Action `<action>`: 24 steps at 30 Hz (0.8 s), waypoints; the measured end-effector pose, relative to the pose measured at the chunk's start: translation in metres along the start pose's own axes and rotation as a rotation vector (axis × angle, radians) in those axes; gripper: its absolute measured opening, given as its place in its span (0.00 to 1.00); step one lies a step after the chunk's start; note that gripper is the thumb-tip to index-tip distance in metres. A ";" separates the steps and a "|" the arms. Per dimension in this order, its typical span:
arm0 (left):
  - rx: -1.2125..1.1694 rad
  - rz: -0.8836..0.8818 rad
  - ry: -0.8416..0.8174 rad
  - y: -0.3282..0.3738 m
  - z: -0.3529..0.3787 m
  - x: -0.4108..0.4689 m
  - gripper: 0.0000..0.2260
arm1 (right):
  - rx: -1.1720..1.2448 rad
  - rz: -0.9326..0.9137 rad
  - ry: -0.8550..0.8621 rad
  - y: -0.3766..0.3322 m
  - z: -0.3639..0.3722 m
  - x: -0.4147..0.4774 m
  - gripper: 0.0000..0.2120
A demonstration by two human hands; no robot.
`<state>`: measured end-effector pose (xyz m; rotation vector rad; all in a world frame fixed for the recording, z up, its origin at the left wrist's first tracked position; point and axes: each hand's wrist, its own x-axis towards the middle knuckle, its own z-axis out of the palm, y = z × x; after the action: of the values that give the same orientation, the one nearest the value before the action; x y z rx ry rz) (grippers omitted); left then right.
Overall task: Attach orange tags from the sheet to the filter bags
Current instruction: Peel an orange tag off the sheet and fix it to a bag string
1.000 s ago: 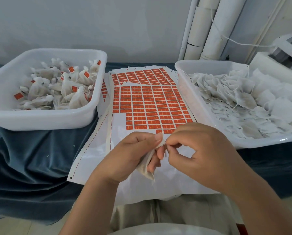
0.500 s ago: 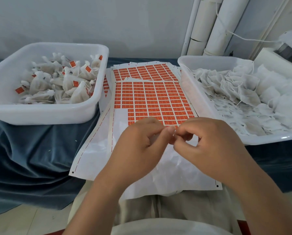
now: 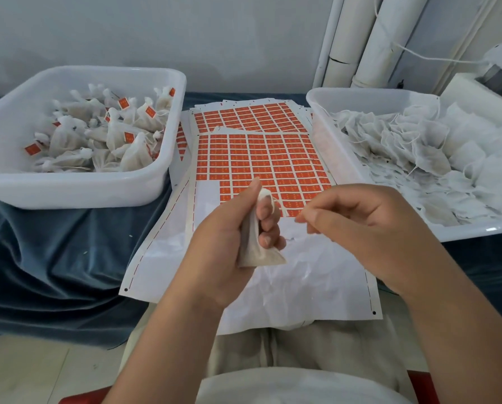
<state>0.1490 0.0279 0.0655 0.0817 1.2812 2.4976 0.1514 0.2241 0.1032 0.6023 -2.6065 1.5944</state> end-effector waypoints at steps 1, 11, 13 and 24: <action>0.027 0.008 -0.012 -0.001 -0.001 0.000 0.19 | -0.017 -0.019 0.045 -0.001 0.004 0.000 0.05; 0.342 0.051 0.011 -0.006 -0.001 -0.002 0.21 | 0.025 -0.031 0.148 -0.002 0.026 -0.003 0.08; 0.288 0.024 -0.061 -0.005 -0.002 -0.002 0.20 | 0.194 0.105 0.002 0.002 0.022 0.000 0.11; 0.168 -0.023 -0.137 -0.002 -0.001 -0.002 0.19 | 0.203 0.029 0.006 0.008 0.016 0.001 0.08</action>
<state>0.1511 0.0280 0.0634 0.2710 1.4229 2.3163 0.1507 0.2128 0.0893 0.5704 -2.4778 1.8822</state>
